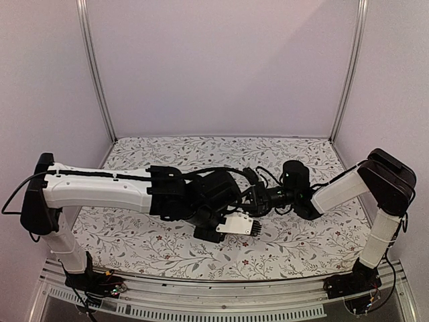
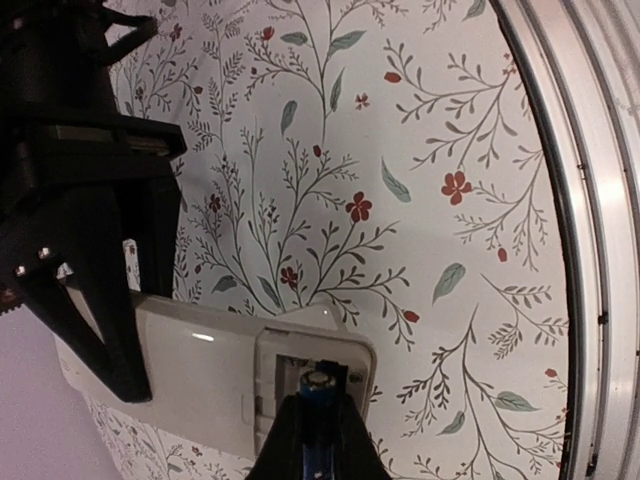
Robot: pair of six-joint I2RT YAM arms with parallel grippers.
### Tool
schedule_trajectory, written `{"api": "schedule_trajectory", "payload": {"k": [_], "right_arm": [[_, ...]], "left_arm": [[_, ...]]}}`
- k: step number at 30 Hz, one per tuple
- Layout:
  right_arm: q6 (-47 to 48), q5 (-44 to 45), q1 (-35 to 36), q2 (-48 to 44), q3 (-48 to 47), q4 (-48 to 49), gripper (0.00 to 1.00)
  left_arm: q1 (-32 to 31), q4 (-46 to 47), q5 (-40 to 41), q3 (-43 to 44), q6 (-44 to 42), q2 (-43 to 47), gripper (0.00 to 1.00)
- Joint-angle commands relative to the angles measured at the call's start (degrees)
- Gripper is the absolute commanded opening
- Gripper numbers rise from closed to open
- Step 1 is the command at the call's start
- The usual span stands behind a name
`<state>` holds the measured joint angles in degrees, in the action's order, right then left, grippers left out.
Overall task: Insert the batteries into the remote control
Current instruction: Place the battery in the battery compartment.
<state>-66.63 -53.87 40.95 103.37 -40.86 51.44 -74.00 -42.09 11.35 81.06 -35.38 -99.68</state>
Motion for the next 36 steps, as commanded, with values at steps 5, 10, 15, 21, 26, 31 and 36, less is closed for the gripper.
{"api": "schedule_trajectory", "payload": {"k": [5,10,15,21,26,31,36], "right_arm": [[-0.3,-0.1,0.4,0.0,-1.5,2.2,0.0],[-0.2,-0.1,0.4,0.1,-1.2,2.2,0.0],[-0.2,-0.2,0.4,0.0,-1.3,2.3,0.0],[-0.5,-0.3,0.5,-0.1,-1.4,2.7,0.0],[-1.2,-0.3,0.4,0.4,-1.5,4.0,0.0],[-1.9,-0.1,0.1,0.9,-1.3,5.1,0.0],[-1.8,0.5,-2.2,-0.1,-1.2,5.2,0.0]], "left_arm": [[-0.5,0.1,3.0,0.6,0.6,-1.4,0.06],[-0.1,0.3,4.4,0.3,0.4,-1.1,0.06],[0.0,0.2,4.3,0.2,0.2,-1.5,0.09],[0.0,0.3,4.1,-0.1,0.2,-1.4,0.23],[0.0,0.9,4.2,-0.4,0.3,-0.9,0.24],[0.0,1.3,4.3,0.7,2.4,0.8,0.29],[0.4,6.2,5.1,-0.2,7.0,5.8,0.37]]}}
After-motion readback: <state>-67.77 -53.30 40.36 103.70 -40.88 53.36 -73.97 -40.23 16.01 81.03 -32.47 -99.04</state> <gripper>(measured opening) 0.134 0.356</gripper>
